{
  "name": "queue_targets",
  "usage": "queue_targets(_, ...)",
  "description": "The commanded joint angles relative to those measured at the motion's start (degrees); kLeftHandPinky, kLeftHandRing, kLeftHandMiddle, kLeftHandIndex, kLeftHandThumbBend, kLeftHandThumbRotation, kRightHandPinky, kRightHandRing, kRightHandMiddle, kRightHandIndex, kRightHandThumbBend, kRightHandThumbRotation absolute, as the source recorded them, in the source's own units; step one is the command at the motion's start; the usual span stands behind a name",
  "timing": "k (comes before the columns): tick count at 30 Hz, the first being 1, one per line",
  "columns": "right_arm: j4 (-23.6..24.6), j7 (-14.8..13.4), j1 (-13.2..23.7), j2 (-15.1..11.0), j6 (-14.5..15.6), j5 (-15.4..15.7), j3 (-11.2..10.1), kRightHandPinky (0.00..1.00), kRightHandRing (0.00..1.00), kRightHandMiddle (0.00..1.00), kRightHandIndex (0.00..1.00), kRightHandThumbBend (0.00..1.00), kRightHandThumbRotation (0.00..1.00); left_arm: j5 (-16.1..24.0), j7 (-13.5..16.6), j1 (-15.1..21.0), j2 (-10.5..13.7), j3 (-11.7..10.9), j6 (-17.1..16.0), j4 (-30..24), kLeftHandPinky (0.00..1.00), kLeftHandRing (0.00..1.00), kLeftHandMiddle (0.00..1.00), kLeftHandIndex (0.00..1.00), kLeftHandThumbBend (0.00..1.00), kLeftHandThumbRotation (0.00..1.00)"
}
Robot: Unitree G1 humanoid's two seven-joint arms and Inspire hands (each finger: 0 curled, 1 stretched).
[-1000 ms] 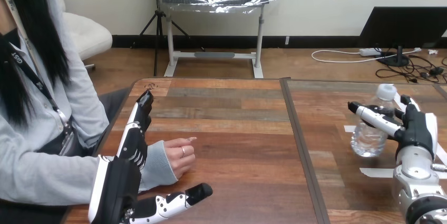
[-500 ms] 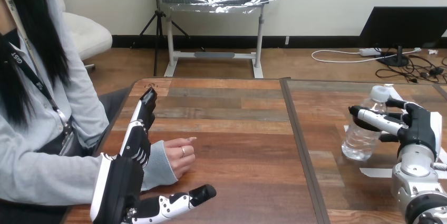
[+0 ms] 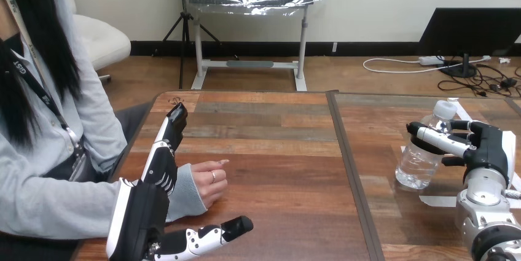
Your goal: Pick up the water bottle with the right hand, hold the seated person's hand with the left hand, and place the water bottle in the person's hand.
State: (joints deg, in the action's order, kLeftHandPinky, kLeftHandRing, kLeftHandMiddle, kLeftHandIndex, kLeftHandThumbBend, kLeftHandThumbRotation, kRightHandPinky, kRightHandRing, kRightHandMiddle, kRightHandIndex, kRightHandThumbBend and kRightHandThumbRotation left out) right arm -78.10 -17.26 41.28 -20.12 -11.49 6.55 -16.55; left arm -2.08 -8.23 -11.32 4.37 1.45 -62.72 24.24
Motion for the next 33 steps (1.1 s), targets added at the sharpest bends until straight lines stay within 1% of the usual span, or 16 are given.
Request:
queue_targets(1, 0.22, -0.25, 5.48, 0.85, -0.23, -0.47, -0.37, 0.43, 0.48, 0.49, 0.43, 0.86, 0.0, -0.79, -0.15, 1.53, -0.14, 0.27, -1.18, -3.49, 1.0, 0.98, 0.97, 0.95, 1.0, 0.22)
queue_targets(6, 0.23, -0.12, 5.4, 0.88, -0.23, -0.44, -0.27, 0.42, 0.48, 0.49, 0.44, 0.85, 0.0, -0.97, -0.25, 1.35, -0.14, 0.34, -1.1, -3.75, 1.0, 0.98, 0.97, 0.95, 1.0, 0.22)
queue_targets(12, 0.29, 0.78, 5.3, 1.05, -0.61, -1.23, -0.87, 0.42, 0.48, 0.49, 0.44, 0.84, 0.0, -0.68, -0.12, 1.51, -0.31, 0.14, -1.46, -3.63, 1.0, 0.98, 0.97, 0.95, 1.0, 0.22)
queue_targets(15, 0.32, 0.79, 5.21, 1.06, -0.75, -1.28, -0.67, 0.42, 0.48, 0.49, 0.44, 0.84, 0.0, -0.49, -0.02, 1.54, -0.37, 0.04, -1.61, -3.6, 1.0, 0.97, 0.96, 0.95, 1.0, 0.23)
queue_targets(18, 0.41, 1.21, 5.09, 1.2, -1.25, -1.88, -0.93, 0.42, 0.48, 0.5, 0.44, 0.83, 0.0, -0.53, -0.02, 1.76, -0.41, 0.03, -1.62, -3.33, 1.0, 0.97, 0.96, 0.94, 1.0, 0.23)
queue_targets(25, 0.75, 2.81, 4.9, 1.7, -2.96, -4.27, -2.44, 0.43, 0.49, 0.51, 0.45, 0.81, 0.0, -0.5, -0.07, 2.0, -0.39, 0.04, -1.5, -3.11, 0.99, 0.96, 0.96, 0.93, 1.0, 0.24)
queue_targets(30, 0.95, 3.26, 4.6, 1.78, -4.35, -4.44, -2.36, 0.42, 0.48, 0.5, 0.44, 0.8, 0.0, -0.28, 0.02, 2.15, -0.47, 0.0, -1.36, -3.06, 0.99, 0.96, 0.96, 0.93, 1.0, 0.24)
queue_targets(33, 1.11, 4.72, 4.52, 1.95, -5.15, -5.64, -3.31, 0.41, 0.46, 0.49, 0.43, 0.8, 0.0, -0.23, 0.06, 2.31, -0.58, 0.01, -1.35, -2.92, 0.99, 0.96, 0.96, 0.93, 1.0, 0.24)
